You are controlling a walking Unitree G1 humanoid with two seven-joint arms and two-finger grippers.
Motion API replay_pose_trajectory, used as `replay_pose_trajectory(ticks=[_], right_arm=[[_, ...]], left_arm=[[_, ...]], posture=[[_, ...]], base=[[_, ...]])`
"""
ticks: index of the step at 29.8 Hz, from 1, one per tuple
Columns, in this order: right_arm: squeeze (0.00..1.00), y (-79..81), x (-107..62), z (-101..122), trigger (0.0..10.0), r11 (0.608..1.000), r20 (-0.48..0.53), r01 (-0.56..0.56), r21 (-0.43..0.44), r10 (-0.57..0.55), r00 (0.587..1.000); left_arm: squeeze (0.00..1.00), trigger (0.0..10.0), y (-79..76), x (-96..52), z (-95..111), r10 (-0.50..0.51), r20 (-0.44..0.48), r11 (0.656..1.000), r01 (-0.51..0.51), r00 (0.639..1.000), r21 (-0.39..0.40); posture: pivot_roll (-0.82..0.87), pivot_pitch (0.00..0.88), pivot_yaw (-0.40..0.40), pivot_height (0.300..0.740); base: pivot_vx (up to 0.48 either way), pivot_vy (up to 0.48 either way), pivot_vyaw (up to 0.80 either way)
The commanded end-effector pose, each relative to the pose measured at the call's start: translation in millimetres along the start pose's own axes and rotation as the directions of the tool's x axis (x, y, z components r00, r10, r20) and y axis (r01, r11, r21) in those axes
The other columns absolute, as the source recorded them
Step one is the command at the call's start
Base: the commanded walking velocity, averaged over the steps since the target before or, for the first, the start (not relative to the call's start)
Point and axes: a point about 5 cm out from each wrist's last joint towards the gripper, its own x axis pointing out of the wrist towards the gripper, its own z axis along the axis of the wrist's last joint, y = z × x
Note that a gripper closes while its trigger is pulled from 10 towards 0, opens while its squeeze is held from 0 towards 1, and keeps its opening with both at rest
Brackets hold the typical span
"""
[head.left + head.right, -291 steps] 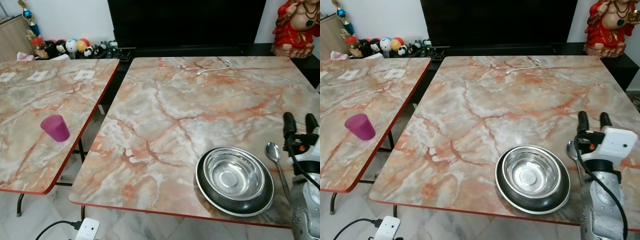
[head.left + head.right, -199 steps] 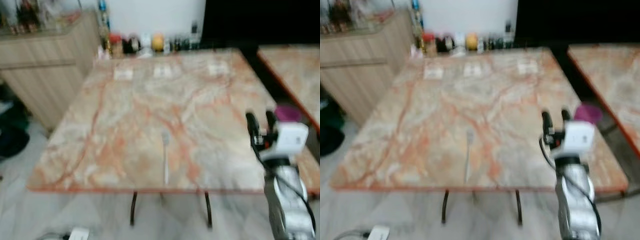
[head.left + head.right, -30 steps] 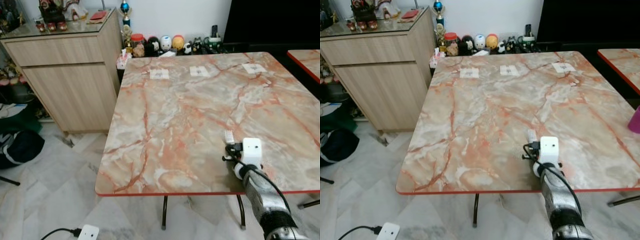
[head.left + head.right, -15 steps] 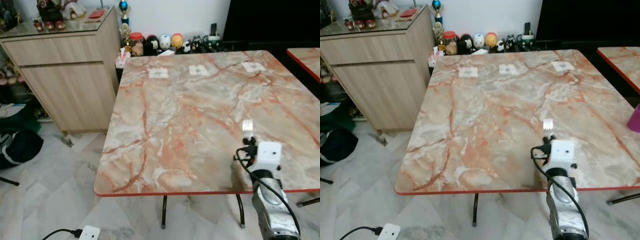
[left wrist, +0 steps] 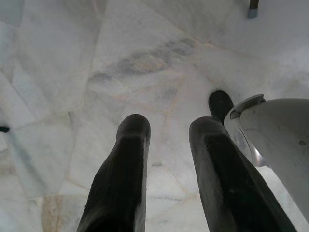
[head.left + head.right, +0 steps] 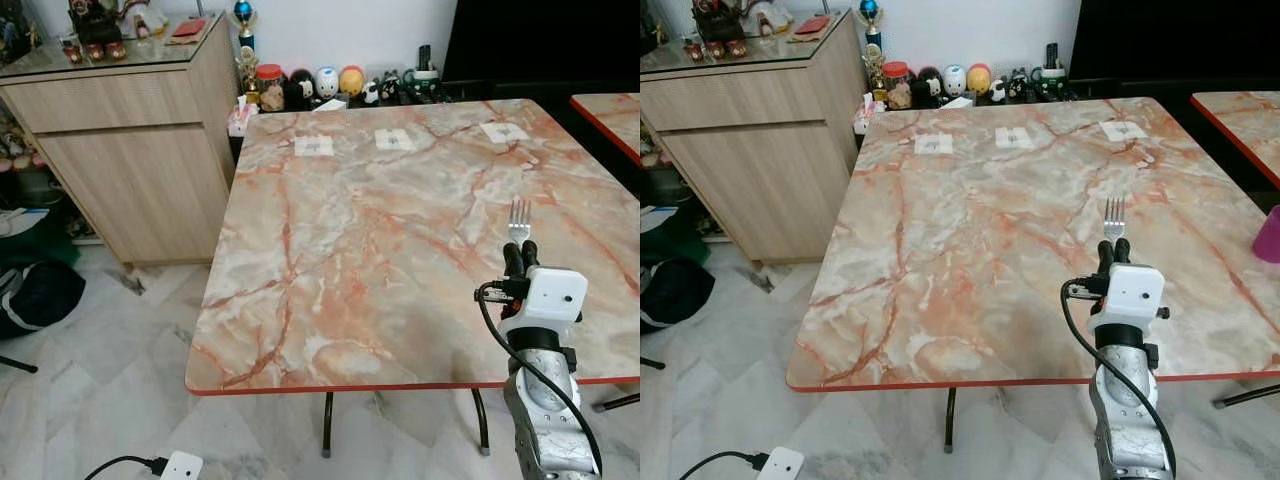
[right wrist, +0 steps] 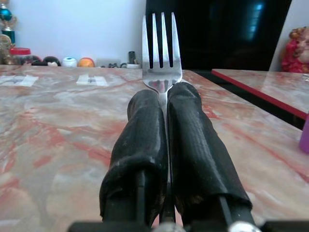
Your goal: Setting the table
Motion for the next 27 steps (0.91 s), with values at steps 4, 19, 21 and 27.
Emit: replay_pose_trajectory(ticks=[4, 19, 21, 27], right_arm=[[0.0, 4.6, 1.1, 5.8, 10.0, 1.0, 0.031, -0.007, -0.003, 0.007, 0.999], [0.0, 1.4, 4.1, 10.6, 10.0, 1.0, 0.054, 0.03, 0.001, -0.03, 0.998], [0.0, 1.4, 4.3, 11.0, 10.0, 0.999, 0.055, 0.032, -0.001, -0.032, 0.998], [0.0, 1.8, 5.4, 13.3, 10.0, 0.999, 0.068, 0.043, 0.006, -0.044, 0.997]], left_arm=[[0.0, 10.0, 3.2, -1.3, -5.0, 0.005, -0.018, 1.0, -0.005, 1.0, 0.013], [0.0, 10.0, 4.7, -1.8, -6.1, 0.006, -0.018, 1.0, -0.006, 1.0, 0.015], [0.0, 10.0, 4.5, -1.5, -5.2, 0.006, -0.017, 1.0, -0.006, 1.0, 0.013], [0.0, 10.0, 3.3, -0.3, -1.5, 0.004, -0.012, 1.0, -0.004, 1.0, 0.013]], posture=[[-0.02, 0.0, 0.035, 0.74], [-0.02, 0.015, 0.041, 0.74], [-0.02, 0.017, 0.041, 0.74], [-0.02, 0.021, 0.044, 0.74]], base=[[0.0, -0.48, 0.0], [0.0, -0.48, 0.0], [0.0, -0.48, 0.0], [0.0, -0.48, 0.0]])
